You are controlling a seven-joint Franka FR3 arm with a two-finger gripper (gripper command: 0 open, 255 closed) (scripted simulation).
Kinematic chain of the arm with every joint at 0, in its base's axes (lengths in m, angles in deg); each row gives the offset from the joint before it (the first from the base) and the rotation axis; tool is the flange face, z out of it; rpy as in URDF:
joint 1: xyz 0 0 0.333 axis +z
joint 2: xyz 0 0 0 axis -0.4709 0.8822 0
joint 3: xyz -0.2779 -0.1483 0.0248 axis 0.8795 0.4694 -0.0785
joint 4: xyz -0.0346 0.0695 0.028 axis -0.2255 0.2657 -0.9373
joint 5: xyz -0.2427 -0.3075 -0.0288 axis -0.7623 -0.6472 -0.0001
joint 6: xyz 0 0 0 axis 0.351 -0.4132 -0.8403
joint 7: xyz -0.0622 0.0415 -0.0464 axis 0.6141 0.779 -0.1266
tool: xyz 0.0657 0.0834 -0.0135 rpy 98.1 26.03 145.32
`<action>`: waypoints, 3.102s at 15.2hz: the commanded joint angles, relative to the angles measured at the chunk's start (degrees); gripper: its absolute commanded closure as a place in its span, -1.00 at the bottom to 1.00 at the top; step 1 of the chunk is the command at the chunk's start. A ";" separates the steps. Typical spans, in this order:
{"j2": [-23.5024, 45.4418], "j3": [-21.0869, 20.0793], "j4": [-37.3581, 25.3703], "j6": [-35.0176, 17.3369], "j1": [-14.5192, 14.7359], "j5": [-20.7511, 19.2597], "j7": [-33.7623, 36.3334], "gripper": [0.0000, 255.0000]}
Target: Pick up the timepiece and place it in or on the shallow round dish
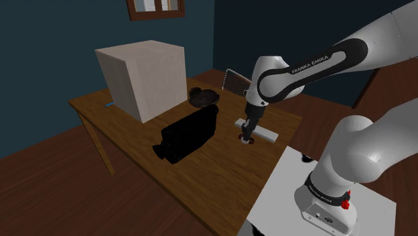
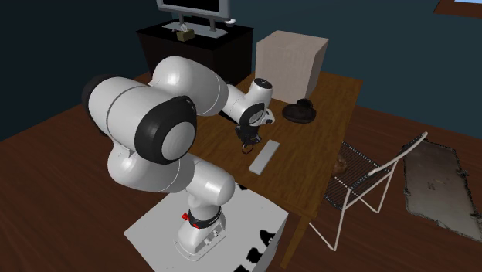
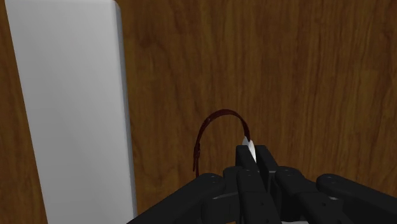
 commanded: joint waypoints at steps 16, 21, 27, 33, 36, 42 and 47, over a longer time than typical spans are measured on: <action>-6.07 -0.73 -5.85 11.74 -0.94 -1.52 2.60 1.00; -7.61 -0.90 -8.81 16.19 -1.10 -1.88 3.47 1.00; -8.82 -1.05 -12.72 21.22 -1.18 -2.17 4.41 1.00; -9.40 -1.14 -16.96 25.98 -1.17 -2.35 5.28 1.00; -9.48 -1.17 -19.21 28.27 -1.14 -2.41 5.68 1.00; 2.63 1.20 -29.04 26.41 -0.97 -2.73 2.95 1.00; 14.24 3.42 -39.75 26.02 -0.75 -2.09 0.21 1.00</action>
